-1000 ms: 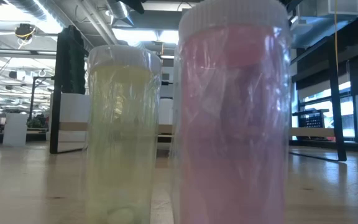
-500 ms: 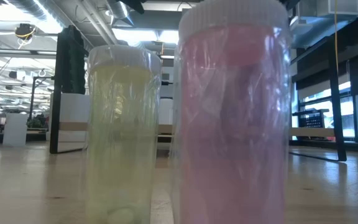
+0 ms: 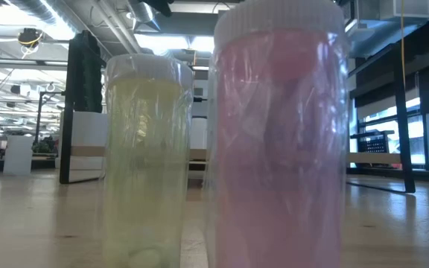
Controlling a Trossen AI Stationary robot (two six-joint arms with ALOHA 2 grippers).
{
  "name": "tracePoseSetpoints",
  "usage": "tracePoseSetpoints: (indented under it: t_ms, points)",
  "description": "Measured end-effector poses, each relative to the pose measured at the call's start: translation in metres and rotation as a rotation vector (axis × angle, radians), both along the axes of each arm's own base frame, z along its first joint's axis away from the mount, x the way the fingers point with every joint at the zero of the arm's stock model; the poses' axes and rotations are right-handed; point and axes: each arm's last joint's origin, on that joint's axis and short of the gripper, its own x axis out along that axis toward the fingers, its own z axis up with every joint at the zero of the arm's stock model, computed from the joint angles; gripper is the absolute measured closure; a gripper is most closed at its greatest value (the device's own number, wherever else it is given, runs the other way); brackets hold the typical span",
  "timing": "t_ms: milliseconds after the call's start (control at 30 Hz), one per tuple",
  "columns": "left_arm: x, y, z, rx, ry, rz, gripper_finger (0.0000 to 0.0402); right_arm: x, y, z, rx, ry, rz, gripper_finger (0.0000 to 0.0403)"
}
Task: Pick and place medicine bottles onto shelf by color
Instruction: Put the bottom blue pill bottle aligned with the other blue pill bottle on the shelf
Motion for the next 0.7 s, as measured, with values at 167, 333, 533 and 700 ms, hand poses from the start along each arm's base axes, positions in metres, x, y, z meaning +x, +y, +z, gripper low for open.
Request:
tracePoseSetpoints:
  t_ms: [167,333,533,700]
  points:
    - [-0.006,-0.002,-0.005,-0.075,0.067,0.027,0.0147,0.003,-0.001,0.009,-0.013,-0.027,0.011,0.0208]
    - [-0.016,-0.013,-0.009,-0.157,0.149,0.068,0.0147,-0.001,0.000,0.027,-0.034,-0.080,0.022,0.0208]
    - [-0.027,-0.027,-0.004,-0.182,0.129,0.078,0.0147,-0.016,0.004,0.053,-0.056,-0.168,0.015,0.0208]
    - [-0.044,-0.039,0.004,-0.196,0.091,0.130,0.0147,-0.030,0.009,0.075,-0.073,-0.267,0.001,0.0208]
